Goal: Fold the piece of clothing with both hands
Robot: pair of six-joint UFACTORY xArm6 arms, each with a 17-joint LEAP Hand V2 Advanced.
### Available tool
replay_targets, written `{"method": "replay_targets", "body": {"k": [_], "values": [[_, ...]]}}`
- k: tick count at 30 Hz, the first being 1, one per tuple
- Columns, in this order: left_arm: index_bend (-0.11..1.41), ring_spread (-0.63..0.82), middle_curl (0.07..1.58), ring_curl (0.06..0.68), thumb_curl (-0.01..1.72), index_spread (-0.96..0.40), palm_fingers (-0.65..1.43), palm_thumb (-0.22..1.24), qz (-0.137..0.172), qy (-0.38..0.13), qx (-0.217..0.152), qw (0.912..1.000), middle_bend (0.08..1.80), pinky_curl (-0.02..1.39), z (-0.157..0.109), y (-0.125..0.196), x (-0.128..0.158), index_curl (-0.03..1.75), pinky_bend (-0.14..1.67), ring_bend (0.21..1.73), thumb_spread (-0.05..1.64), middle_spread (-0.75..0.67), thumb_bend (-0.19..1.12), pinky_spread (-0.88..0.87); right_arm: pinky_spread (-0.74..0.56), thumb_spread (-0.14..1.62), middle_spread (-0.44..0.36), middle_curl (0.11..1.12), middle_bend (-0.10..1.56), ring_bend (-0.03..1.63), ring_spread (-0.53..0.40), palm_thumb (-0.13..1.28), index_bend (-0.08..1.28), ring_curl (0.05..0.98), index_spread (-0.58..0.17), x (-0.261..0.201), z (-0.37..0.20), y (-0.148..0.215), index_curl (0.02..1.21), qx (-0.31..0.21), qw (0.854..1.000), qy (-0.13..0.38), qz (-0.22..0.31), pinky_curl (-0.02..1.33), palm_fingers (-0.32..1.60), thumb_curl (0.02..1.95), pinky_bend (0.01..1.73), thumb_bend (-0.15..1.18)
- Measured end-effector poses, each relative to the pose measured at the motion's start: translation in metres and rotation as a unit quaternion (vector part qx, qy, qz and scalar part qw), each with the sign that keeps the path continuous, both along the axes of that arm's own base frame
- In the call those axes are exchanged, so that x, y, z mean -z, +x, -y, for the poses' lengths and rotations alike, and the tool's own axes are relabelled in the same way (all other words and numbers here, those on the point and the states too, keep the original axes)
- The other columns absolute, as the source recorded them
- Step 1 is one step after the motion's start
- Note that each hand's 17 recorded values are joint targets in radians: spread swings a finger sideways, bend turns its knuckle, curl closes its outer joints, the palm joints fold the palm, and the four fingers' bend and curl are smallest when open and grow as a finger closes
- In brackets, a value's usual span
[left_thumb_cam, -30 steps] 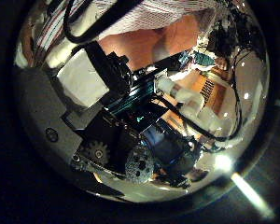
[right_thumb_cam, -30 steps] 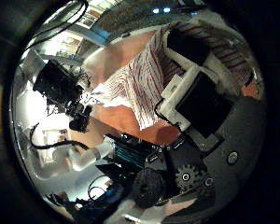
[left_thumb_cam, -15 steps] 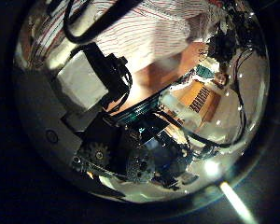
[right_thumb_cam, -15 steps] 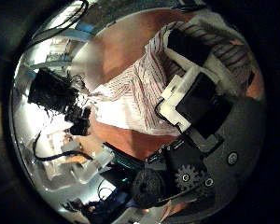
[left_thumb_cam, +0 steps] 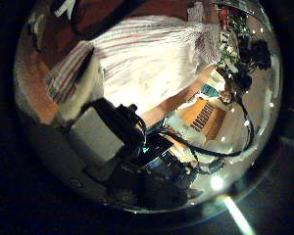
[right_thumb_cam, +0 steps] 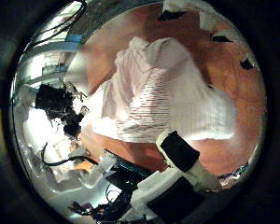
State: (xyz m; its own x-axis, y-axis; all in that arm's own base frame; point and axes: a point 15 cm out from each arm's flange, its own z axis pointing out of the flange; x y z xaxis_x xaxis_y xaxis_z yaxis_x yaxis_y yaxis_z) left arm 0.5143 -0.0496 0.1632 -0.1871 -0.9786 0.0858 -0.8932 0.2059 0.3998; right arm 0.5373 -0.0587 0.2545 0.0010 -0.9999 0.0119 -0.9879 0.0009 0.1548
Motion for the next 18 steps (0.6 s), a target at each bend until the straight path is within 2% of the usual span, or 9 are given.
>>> {"method": "replay_targets", "body": {"k": [5,11,18], "values": [[0.20,-0.25,0.75,0.493,0.40,-0.35,0.15,0.58,0.023,-0.019,-0.024,0.9993,0.25,0.80,-0.012,0.005,-0.026,1.04,0.50,0.93,1.17,-0.15,-0.02,-0.31,0.28,1.32,-0.113,0.55,0.51,0.89,-0.060,0.59,0.24,0.413,-0.407,-0.025,0.022,-0.013,0.51,0.015,1.000,-0.001,0.015,0.39,0.14,0.42,0.79,-0.02],[0.20,-0.12,0.66,0.453,0.38,-0.25,0.13,0.54,0.034,-0.033,-0.017,0.9988,0.18,0.77,-0.006,-0.001,-0.052,0.96,0.42,0.84,1.18,0.01,-0.02,-0.14,0.20,1.34,-0.122,0.54,0.55,0.91,-0.115,0.47,0.19,0.407,-0.371,-0.011,0.049,-0.040,0.48,0.041,0.999,0.003,-0.009,0.35,0.27,0.35,0.71,-0.04],[0.22,-0.02,0.57,0.417,0.36,-0.18,0.13,0.50,0.038,-0.043,-0.009,0.9983,0.18,0.71,-0.004,-0.017,-0.075,0.89,0.33,0.77,1.19,0.10,-0.02,0.02,0.13,1.30,-0.117,0.52,0.55,0.86,-0.122,0.33,0.18,0.386,-0.335,0.021,0.055,-0.066,0.45,0.046,0.998,0.012,-0.051,0.32,0.24,0.30,0.67,-0.03]]}}
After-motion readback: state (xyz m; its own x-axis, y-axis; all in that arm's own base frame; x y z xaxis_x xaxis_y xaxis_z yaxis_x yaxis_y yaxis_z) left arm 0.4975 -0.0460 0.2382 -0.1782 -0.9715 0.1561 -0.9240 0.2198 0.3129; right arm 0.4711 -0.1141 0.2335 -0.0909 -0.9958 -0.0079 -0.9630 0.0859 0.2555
